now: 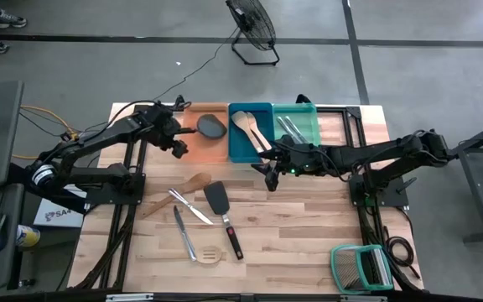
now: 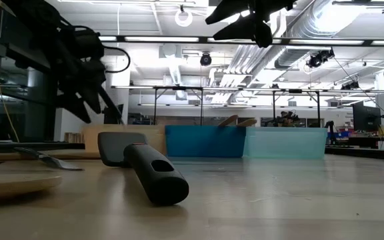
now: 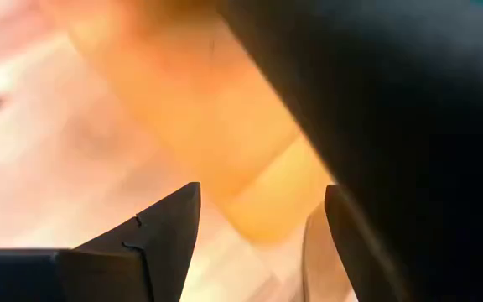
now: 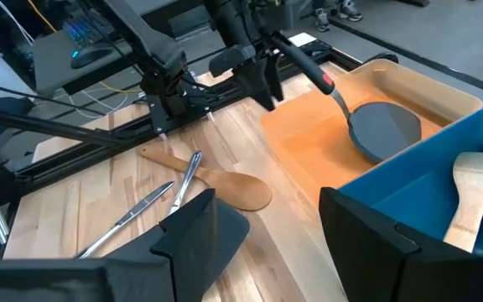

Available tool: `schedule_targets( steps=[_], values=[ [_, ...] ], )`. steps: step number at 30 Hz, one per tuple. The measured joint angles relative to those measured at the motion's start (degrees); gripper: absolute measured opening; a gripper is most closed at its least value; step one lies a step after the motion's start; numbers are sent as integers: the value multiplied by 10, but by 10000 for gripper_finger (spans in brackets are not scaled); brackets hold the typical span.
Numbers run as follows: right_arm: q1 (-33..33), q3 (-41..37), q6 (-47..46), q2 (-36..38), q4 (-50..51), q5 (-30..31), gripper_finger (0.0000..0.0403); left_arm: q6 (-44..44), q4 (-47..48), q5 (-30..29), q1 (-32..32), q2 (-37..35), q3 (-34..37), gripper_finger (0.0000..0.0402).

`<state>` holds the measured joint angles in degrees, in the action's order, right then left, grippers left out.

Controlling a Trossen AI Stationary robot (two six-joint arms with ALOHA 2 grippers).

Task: Pick & Place Kitchen Items
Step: Put the black silicone spatula into the orange bin, then put the silver knife into the green bin

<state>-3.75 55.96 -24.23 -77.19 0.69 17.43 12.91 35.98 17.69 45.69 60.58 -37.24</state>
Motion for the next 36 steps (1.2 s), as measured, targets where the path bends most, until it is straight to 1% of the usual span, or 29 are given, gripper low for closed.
schedule_targets(
  steps=[6, 12, 22, 25, 29, 33, 36],
  values=[
    [0, 0, 0, 0, 0, 0, 203, 14, 48, 27, 0, 0, -1, 253],
    [0, 0, 0, 0, 1, 0, 203, 20, 122, 27, 0, 0, -23, 253],
    [0, 0, 0, 0, 37, -1, 203, 53, 180, 51, -8, 0, -47, 253],
    [0, 0, 0, 0, 43, -13, 203, 61, 196, 41, -23, 0, -64, 253],
    [0, 0, 0, 0, 44, -23, 203, 92, 204, 21, -49, -1, -86, 253],
    [0, 0, 0, 0, 44, -29, 203, 115, 227, -19, -76, -1, -116, 253],
    [0, 0, 0, 0, 44, -45, 203, 130, 235, -35, -96, -1, -134, 253]
  ],
)
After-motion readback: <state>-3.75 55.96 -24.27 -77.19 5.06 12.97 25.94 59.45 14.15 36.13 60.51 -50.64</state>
